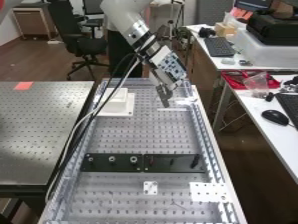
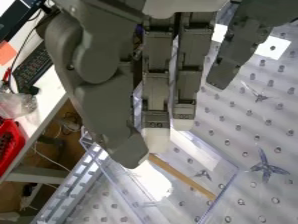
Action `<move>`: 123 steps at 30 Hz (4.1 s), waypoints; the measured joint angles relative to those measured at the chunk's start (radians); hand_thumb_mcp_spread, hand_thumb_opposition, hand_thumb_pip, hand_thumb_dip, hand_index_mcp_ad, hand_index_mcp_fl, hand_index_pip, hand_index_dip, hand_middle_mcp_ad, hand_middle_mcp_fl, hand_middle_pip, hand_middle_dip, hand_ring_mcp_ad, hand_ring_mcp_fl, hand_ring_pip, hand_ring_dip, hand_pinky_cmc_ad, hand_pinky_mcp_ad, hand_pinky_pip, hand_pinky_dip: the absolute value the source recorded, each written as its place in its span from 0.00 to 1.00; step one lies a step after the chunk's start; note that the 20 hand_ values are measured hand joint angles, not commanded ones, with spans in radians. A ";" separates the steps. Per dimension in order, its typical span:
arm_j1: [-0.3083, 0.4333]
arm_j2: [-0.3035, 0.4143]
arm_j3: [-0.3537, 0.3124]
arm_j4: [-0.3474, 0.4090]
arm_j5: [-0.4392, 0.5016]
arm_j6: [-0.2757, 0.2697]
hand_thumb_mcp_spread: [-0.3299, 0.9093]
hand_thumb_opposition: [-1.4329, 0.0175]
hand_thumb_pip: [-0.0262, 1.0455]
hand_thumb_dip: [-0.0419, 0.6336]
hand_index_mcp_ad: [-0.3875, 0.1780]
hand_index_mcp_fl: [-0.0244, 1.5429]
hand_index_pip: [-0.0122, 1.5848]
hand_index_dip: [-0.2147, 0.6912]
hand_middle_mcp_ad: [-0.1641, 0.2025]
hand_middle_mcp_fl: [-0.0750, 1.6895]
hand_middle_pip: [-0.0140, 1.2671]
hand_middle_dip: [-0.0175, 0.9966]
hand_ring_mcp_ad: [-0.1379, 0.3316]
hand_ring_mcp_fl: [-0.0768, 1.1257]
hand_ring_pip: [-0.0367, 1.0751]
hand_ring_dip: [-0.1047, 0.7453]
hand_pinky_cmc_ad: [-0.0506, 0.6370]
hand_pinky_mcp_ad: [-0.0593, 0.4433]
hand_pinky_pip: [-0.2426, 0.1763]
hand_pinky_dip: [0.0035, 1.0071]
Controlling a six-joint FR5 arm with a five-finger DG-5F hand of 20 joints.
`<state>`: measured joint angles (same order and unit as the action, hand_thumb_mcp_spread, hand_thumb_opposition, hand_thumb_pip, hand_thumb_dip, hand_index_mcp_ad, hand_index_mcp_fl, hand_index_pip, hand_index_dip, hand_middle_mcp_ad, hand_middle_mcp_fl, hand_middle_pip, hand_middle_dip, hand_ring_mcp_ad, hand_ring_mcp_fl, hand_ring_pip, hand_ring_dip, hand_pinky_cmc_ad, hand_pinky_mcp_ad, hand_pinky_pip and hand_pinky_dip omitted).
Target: Grab the chopstick and place it in the clear container
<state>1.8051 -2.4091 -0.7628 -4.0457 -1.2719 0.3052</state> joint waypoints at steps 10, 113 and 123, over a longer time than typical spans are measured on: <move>-0.002 -0.045 0.059 -0.032 -0.009 -0.014 0.80 0.30 0.54 0.46 0.35 0.50 0.75 0.25 0.38 0.56 0.58 0.71 0.33 0.65 0.20 0.74 0.77 0.60 0.85 0.29; 0.040 0.229 -0.179 0.315 0.196 -0.289 0.57 0.43 0.72 0.51 0.61 0.21 0.75 0.22 0.44 0.27 0.66 0.60 0.63 0.28 0.38 0.51 0.60 0.54 0.38 0.84; 0.046 0.378 -0.415 0.613 0.287 -0.471 0.53 0.44 0.67 0.44 0.61 0.19 0.72 0.21 0.48 0.25 0.58 0.58 0.67 0.27 0.33 0.50 0.60 0.54 0.38 0.81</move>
<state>1.8511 -2.0307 -1.1777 -3.4323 -0.9851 -0.1663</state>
